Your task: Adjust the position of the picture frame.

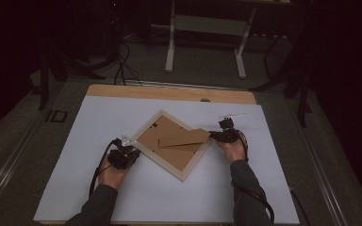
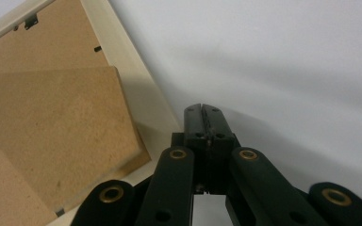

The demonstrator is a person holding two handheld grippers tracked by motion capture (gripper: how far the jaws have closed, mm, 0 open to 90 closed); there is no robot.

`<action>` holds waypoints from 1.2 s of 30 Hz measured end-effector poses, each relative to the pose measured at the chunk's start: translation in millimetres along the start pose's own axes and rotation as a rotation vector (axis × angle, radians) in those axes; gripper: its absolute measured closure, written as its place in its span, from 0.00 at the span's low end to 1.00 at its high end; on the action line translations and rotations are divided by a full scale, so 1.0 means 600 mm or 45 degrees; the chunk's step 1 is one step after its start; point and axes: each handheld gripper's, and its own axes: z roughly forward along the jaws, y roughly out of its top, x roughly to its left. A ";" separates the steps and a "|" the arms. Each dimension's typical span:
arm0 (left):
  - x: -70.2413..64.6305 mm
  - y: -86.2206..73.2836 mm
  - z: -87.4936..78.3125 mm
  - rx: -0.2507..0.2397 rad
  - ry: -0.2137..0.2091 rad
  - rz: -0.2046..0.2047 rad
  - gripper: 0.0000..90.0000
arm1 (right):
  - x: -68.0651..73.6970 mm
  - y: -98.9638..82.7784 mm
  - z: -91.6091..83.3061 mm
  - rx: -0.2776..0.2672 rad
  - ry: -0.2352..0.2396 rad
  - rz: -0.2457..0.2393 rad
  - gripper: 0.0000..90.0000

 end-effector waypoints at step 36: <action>-0.015 0.013 0.014 -0.010 -0.006 -0.028 1.00 | 0.008 -0.042 0.000 0.066 0.096 -0.141 1.00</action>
